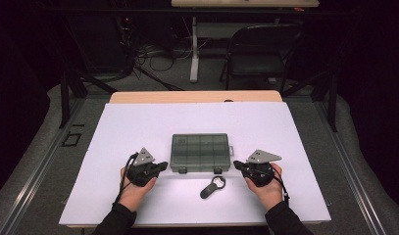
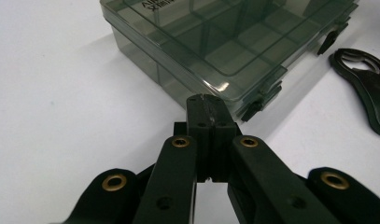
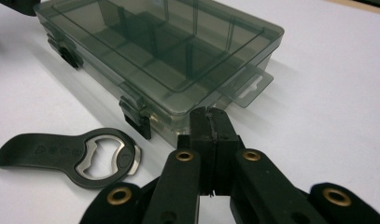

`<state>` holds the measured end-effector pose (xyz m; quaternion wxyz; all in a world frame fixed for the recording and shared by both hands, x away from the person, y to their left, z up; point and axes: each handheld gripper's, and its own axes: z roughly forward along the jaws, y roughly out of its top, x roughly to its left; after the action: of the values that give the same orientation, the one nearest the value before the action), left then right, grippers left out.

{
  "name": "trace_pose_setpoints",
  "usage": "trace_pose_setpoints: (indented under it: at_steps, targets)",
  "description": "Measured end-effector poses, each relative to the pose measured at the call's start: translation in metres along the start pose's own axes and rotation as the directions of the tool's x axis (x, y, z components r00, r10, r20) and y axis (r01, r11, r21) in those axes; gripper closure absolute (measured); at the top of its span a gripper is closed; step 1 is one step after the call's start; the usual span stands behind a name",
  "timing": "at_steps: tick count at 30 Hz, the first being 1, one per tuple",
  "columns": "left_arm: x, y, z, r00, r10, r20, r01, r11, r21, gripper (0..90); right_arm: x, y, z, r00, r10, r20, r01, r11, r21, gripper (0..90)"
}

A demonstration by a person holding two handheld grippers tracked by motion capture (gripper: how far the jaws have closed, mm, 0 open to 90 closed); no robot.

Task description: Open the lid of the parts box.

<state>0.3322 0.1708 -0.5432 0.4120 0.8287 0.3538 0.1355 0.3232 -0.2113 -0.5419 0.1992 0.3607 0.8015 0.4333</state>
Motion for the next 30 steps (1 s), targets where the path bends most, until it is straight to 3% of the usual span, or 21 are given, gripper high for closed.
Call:
trace_pose_setpoints:
  at_steps: [9, 30]
  targets:
    - [-0.003, -0.001, 0.004, 0.9999, 0.005, 0.009, -0.005, 0.9997, 0.022, 90.0, 0.003, -0.003, 0.009, 0.9998, -0.014, -0.017, 0.015, 0.998, 0.065, 90.0]
    - [-0.004, -0.003, 0.008, 0.9998, 0.017, 0.002, -0.018, 0.9982, 0.057, 90.0, 0.003, -0.003, 0.011, 0.9997, -0.013, -0.022, 0.015, 0.998, 0.065, 90.0]
